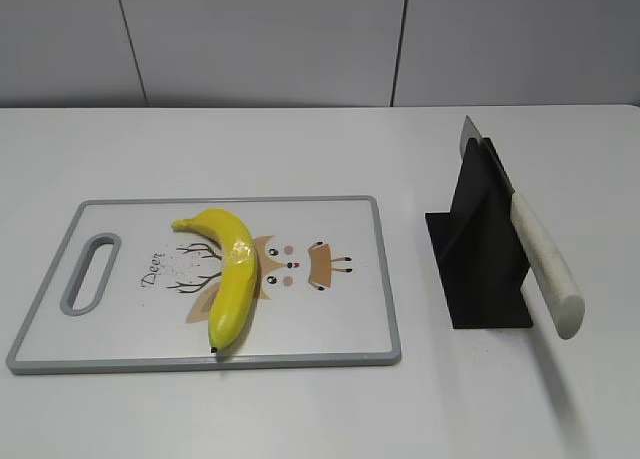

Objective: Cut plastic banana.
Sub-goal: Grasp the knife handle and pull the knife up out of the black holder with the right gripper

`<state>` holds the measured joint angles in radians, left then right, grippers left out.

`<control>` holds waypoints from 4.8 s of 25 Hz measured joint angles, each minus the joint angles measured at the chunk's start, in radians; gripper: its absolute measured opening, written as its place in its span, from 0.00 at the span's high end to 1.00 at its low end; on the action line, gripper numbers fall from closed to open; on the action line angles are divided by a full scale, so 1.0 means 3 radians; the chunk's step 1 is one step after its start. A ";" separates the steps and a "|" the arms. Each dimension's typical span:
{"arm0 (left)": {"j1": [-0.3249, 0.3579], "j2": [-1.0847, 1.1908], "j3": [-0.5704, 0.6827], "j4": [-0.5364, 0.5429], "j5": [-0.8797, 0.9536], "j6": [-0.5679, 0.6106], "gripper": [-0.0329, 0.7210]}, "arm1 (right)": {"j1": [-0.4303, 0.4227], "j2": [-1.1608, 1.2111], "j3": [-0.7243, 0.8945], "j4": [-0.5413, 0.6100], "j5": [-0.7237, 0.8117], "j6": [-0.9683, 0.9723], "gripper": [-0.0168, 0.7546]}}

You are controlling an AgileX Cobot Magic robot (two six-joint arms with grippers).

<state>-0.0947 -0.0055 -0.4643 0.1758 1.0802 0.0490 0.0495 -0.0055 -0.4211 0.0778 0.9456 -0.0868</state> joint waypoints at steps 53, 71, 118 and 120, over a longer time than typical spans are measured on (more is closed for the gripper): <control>0.0000 0.0000 0.0000 -0.0003 0.0000 0.0000 0.19 | 0.0000 0.0714 -0.0866 0.0047 -0.0486 0.0230 0.26; 0.0000 0.0000 0.0000 -0.0003 0.0000 0.0000 0.19 | 0.0037 0.3511 -0.1908 0.0709 0.0828 0.0213 0.28; 0.0000 0.0000 0.0000 0.0000 0.0000 0.0000 0.19 | 0.1106 0.5642 -0.2245 0.0169 0.0520 0.1243 0.77; 0.0000 0.0000 0.0000 0.0000 0.0000 0.0000 0.19 | 0.1106 0.5600 -0.2245 0.0178 0.0520 0.1253 0.77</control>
<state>-0.0947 -0.0055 -0.4643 0.1757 1.0802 0.0490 0.3814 1.6745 -1.0947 0.1311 1.1015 0.2892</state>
